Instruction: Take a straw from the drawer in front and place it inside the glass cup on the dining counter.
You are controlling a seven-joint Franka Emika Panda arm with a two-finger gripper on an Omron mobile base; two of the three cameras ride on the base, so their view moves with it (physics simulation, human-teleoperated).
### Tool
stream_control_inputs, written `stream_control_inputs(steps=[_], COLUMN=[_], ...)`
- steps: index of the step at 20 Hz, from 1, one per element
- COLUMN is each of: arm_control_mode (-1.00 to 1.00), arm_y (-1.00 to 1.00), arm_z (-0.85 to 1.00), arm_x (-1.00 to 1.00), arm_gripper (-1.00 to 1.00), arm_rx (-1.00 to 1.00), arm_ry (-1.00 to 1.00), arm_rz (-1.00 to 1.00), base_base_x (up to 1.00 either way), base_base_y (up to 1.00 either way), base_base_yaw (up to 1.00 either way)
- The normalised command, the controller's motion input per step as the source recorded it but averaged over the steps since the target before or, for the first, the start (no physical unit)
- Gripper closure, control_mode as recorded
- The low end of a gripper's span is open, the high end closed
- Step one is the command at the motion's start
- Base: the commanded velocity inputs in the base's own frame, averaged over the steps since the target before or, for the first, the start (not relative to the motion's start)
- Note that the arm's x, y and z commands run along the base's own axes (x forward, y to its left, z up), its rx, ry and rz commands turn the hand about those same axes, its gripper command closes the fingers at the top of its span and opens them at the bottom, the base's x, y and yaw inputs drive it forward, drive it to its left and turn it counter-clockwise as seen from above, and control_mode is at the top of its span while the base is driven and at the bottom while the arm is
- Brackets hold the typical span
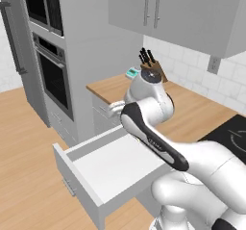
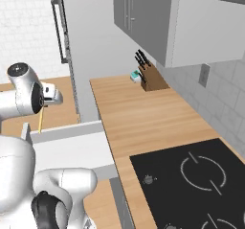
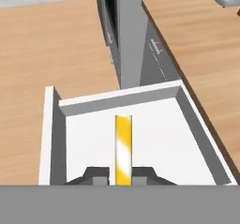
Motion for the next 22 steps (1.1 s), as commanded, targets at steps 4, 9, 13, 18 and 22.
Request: stream_control_inputs(steps=[4, 9, 13, 18, 22], arm_control_mode=[-1.00, -1.00, -1.00, -1.00, 1.00], arm_y=[-0.55, -0.60, -0.65, -0.31, -0.03], arm_z=[0.70, 0.31, 0.00, -0.02, 0.00], arm_x=[-0.61, -0.59, -0.71, -0.35, -0.13], arm_gripper=[1.00, 1.00, 1.00, 1.00, 1.00], arm_rx=[0.00, -0.01, 0.00, 0.00, 0.00], arm_ry=[0.02, 0.00, 0.00, 0.00, -0.01], arm_rz=[-0.12, -0.09, -0.05, -0.05, -0.01], base_base_x=[0.00, 0.00, 0.00, 0.00, -0.72], base_base_y=[0.00, 0.00, 0.00, 0.00, -0.09], base_base_yaw=[0.00, 0.00, 0.00, 0.00, -0.03])
